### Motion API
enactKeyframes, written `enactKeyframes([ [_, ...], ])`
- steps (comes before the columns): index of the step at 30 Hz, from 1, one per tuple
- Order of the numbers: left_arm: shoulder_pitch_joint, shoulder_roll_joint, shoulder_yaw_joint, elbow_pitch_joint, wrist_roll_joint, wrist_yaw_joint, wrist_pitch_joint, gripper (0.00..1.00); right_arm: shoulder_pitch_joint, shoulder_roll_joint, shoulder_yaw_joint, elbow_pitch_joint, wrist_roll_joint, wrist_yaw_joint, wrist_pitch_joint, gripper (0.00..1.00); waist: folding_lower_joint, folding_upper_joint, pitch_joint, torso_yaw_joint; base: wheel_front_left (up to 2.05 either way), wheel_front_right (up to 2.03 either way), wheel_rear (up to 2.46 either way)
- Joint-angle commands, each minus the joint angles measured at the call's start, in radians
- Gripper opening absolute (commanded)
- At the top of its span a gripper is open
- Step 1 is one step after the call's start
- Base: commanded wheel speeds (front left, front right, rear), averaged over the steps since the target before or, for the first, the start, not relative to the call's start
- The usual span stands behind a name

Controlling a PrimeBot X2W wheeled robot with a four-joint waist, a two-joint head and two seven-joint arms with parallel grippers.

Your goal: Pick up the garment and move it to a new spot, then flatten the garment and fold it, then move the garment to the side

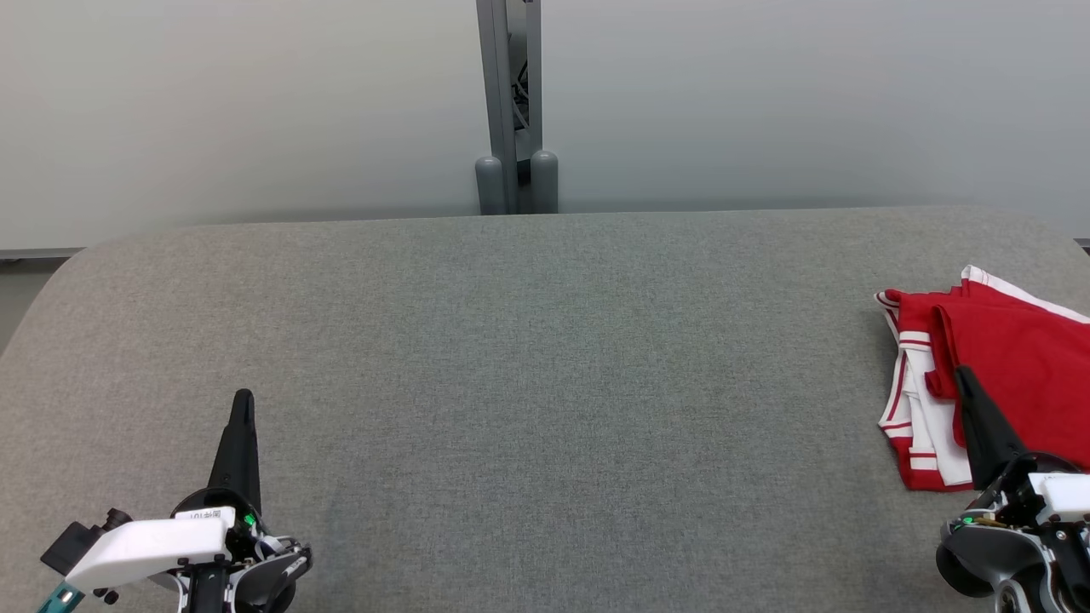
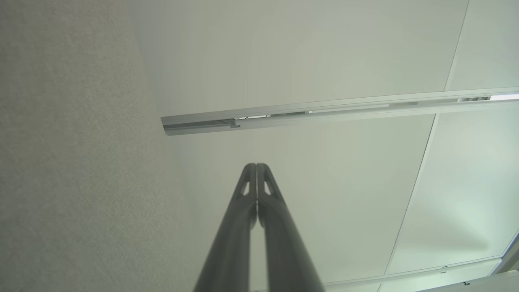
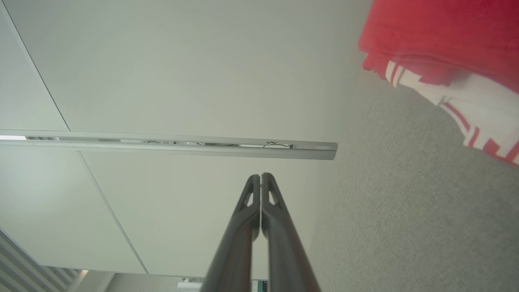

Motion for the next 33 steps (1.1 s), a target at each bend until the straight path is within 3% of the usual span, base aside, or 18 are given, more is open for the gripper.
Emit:
enactKeyframes([
  [1, -0.016, 0.004, 0.004, 0.000, 0.003, -0.003, 0.002, 0.00, -0.007, -0.002, -0.003, 0.002, -0.004, 0.000, 0.008, 0.00, 0.0000, 0.0000, 0.000, 0.000, 0.00, 0.00, 0.00],
  [33, -0.016, 0.001, 0.007, 0.000, 0.005, -0.003, 0.005, 0.00, -0.008, 0.002, -0.010, 0.003, -0.010, 0.000, 0.012, 0.00, 0.0000, 0.0000, 0.000, 0.000, 0.00, 0.00, 0.00],
])
